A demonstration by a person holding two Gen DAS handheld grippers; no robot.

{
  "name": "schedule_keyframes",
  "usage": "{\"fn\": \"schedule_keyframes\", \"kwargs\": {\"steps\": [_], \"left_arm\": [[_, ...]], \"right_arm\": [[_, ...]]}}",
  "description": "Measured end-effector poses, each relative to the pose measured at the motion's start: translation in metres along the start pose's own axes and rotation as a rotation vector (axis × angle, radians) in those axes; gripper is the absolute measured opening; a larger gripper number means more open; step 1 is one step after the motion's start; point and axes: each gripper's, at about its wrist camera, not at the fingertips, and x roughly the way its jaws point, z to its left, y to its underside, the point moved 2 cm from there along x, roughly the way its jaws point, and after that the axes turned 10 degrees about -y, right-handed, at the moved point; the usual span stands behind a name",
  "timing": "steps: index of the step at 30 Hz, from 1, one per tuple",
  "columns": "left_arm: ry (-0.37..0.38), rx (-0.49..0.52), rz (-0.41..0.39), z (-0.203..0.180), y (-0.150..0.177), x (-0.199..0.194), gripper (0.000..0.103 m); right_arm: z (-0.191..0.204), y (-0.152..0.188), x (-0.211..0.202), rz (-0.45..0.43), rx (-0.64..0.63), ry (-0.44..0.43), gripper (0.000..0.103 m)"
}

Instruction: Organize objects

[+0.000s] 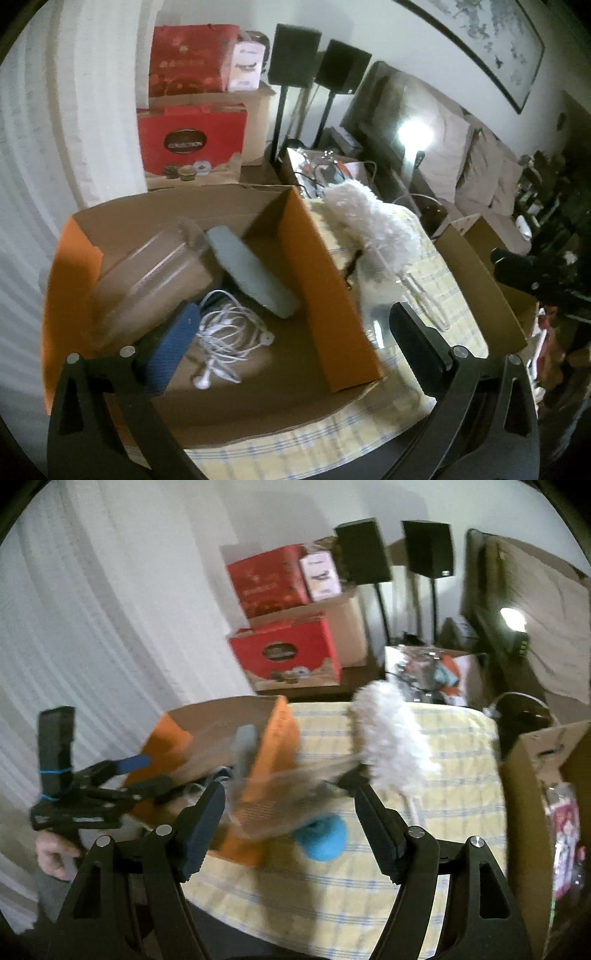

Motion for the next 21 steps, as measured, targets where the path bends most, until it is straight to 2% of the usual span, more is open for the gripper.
{"fn": "schedule_keyframes", "kwargs": {"steps": [4,12,15,19,21], "left_arm": [[0.012,0.004,0.013,-0.015,-0.002,0.006,0.103],[0.003,0.081,0.046,-0.059,-0.015,0.021,0.102],[-0.033,0.116,0.058,-0.074,-0.02,0.029,0.095],[-0.085,0.167,0.085,-0.089,-0.02,0.043,0.073],[-0.105,0.191,0.099,-0.093,-0.018,0.049,0.068]], "right_arm": [[-0.016,0.008,-0.001,0.01,0.012,0.04,0.074],[-0.038,0.02,0.001,0.026,0.041,0.056,0.074],[-0.042,0.024,0.003,0.045,0.022,0.061,0.074],[-0.048,0.026,0.005,0.054,0.02,0.078,0.074],[-0.051,0.027,0.005,0.055,0.024,0.076,0.074]]}}
